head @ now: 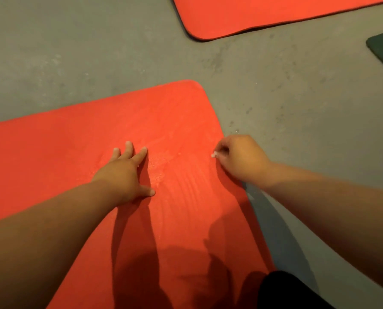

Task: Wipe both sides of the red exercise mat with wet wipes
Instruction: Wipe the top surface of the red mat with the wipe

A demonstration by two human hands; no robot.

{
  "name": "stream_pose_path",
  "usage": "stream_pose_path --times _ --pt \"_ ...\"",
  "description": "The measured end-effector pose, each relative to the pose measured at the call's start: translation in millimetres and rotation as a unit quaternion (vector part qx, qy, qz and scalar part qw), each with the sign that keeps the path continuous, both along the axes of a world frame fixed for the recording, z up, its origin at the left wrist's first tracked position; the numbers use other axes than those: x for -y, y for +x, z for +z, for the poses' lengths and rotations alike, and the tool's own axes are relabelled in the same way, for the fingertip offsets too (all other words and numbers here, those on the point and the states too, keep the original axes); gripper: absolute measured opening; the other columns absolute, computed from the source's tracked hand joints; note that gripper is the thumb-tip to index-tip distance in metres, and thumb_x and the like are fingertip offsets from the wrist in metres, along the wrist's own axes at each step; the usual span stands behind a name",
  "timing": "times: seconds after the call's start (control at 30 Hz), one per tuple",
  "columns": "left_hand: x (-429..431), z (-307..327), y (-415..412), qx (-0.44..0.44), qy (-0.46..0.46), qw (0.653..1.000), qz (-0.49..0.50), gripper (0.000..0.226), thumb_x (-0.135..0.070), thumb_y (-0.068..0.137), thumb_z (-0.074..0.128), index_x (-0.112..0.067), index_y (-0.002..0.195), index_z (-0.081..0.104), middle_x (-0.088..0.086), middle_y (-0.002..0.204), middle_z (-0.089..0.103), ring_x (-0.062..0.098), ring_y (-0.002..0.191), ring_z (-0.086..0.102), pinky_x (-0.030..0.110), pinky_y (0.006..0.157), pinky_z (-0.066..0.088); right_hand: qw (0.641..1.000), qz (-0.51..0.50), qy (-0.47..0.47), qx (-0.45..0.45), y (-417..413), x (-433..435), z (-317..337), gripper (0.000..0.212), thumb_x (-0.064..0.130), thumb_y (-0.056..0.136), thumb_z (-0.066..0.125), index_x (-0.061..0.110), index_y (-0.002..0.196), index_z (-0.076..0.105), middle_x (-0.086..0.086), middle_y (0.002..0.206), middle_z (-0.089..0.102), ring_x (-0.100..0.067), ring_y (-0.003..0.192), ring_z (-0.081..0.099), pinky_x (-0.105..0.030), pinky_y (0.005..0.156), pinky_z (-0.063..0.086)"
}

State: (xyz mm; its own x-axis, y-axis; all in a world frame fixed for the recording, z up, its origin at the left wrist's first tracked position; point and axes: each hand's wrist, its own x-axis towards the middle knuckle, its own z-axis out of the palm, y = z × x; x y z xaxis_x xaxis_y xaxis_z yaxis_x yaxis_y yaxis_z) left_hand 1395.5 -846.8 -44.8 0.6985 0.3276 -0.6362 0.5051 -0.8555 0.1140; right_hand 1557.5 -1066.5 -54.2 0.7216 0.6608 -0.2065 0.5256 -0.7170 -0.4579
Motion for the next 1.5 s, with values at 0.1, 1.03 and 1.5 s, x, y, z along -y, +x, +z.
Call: stream_pose_path --times 0.1,1.03,1.5 --pt "-8.2 4.5 1.2 -0.033 0.004 0.998 -0.044 0.122 -0.049 0.068 0.08 -0.034 0.151 -0.008 0.003 0.159 -0.019 0.033 0.147 -0.003 0.046 0.115 0.024 0.996 0.085 0.0 -0.028 -45.4 26.8 0.0 0.013 0.016 0.086 0.061 0.015 0.094 0.072 -0.005 0.094 0.066 -0.024 0.089 0.061 -0.032 0.08 0.046" --pt "-45.2 4.6 -19.7 -0.033 0.038 0.998 -0.034 0.129 -0.058 0.064 0.079 -0.026 0.153 -0.008 0.005 0.16 -0.016 0.03 0.148 -0.001 0.044 0.113 0.025 0.994 0.11 0.018 0.008 -64.6 -71.6 -18.1 0.021 0.02 0.09 0.054 0.01 0.097 0.071 -0.013 0.1 0.063 -0.031 0.097 0.058 -0.035 0.085 0.044" --pt "-52.3 5.7 -23.7 -0.027 0.027 0.997 -0.06 0.129 -0.053 0.065 0.08 -0.028 0.152 -0.012 0.003 0.159 -0.021 0.029 0.148 -0.003 0.044 0.111 0.028 0.992 0.12 -0.006 0.027 -66.0 -106.6 -16.2 0.02 0.016 0.088 0.054 0.011 0.096 0.072 -0.013 0.102 0.063 -0.032 0.097 0.058 -0.036 0.086 0.045"
